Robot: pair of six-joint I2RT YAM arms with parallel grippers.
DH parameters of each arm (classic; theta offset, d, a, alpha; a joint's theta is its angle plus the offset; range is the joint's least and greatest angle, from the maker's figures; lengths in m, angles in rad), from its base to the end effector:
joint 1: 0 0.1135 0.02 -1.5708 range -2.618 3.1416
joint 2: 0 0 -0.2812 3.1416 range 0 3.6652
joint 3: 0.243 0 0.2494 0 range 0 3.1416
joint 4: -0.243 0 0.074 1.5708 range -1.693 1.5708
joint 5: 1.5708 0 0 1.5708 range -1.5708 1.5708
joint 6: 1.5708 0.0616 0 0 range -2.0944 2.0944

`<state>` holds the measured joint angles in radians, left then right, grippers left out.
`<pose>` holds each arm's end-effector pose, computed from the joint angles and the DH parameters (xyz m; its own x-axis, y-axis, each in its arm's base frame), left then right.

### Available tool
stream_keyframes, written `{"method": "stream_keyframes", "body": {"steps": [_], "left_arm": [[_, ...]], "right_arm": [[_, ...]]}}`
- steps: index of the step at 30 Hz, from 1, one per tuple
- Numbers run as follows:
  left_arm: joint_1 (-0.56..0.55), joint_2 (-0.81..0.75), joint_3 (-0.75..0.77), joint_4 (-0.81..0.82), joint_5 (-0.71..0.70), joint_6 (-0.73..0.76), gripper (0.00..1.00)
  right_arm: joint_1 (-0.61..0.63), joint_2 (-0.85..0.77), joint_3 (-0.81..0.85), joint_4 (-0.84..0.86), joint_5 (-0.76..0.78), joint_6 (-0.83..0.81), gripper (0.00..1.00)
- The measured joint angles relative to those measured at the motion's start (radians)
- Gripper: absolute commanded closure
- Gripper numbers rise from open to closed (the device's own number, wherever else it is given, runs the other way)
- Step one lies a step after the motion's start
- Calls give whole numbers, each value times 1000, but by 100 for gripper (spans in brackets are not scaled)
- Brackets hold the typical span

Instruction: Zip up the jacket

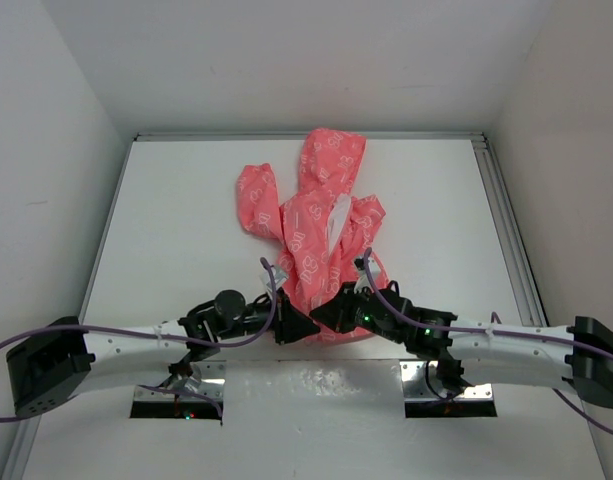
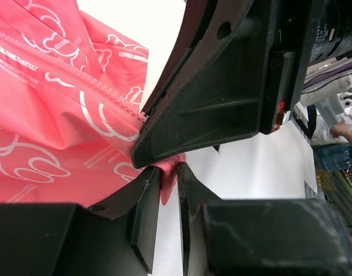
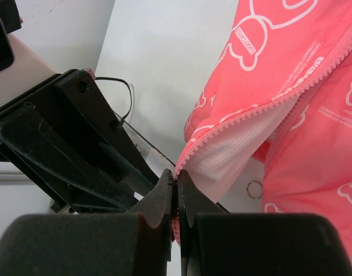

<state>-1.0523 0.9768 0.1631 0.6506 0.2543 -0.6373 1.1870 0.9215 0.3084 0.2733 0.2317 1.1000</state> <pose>0.0878 -0.1852 0.1901 -0.6381 -0.0437 -0.7687 0.7266 0.2961 -0.6200 0.0913 0.1883 0.2026 -0.7886 0.3635 -0.4959 -0.2614 0.5318 0.8055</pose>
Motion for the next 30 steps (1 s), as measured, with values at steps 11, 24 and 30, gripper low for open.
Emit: {"method": "stream_keyframes", "body": {"steps": [11,24,30], "left_arm": [[0,18,0,19,-7,-9,100],[56,-149,-32,-58,-128,-20,100],[180,-274,-50,-184,-130,7,100]], "right_arm": [[0,0,0,2,9,-2,93],[0,-221,16,-223,111,-73,80],[0,-143,18,-320,84,-66,100]]}}
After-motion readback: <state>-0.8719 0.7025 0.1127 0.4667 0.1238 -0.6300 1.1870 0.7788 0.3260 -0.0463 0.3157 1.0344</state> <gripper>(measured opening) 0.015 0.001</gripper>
